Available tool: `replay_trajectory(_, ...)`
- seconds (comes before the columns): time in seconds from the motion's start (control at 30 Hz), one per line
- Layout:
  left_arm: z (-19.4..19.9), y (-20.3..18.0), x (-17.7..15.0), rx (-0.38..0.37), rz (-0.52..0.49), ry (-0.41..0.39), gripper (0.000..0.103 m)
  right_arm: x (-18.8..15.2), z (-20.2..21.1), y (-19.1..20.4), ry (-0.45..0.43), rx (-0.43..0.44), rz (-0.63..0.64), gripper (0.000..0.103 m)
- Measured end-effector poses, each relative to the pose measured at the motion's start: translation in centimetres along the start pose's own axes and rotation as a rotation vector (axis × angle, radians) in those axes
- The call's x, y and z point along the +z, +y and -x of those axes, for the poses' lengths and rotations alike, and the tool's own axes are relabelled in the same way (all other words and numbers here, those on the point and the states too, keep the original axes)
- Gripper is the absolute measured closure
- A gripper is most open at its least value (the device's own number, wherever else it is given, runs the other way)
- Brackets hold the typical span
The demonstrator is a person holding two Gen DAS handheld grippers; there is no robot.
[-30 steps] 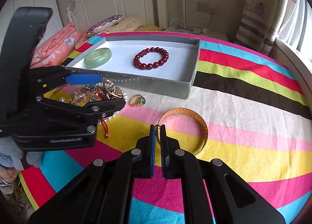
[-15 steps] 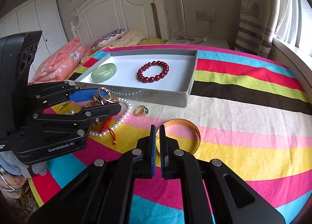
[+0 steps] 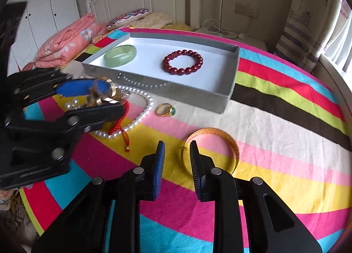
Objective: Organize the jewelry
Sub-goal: 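Close the left tool on the gold butterfly ring while the right tool holds the gold bangle, then lower the gold bangle and gold ring into the tray and open both tools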
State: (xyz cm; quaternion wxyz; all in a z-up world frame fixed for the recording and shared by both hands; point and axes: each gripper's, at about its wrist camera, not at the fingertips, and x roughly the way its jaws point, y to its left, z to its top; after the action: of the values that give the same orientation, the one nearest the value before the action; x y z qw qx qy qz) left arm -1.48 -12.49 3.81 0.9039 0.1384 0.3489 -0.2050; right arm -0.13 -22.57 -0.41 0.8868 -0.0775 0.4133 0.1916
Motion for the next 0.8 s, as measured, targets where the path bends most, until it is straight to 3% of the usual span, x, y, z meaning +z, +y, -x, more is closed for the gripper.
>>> replay_trajectory(0.17, 1.4, 0.4, -0.7, -0.006, 0.009, -0.027, 0.065, 0.3, -1.1, 0.1, 0.052, -0.028, 0.044, 0.08)
replay_trajectory(0.23, 1.7, 0.9, -1.0, -0.007, 0.023, -0.031, 0.065, 0.2, -0.5, 0.6, 0.042, -0.034, 0.066, 0.096)
replay_trajectory(0.33, 2.1, 1.7, -1.5, -0.003, 0.042, -0.037, 0.065, -0.3, 0.9, 1.6, 0.006, -0.074, 0.091, 0.096)
replay_trajectory(0.57, 3.2, 3.6, -1.7, 0.017, 0.057, -0.054, 0.065, -0.4, 5.7, 0.0, -0.111, -0.009, -0.015, 0.096)
replay_trajectory(0.8, 4.3, 4.0, -0.9, 0.028, 0.062, -0.079, 0.065, 1.2, 8.1, 0.8, -0.164, -0.011, 0.01, 0.096)
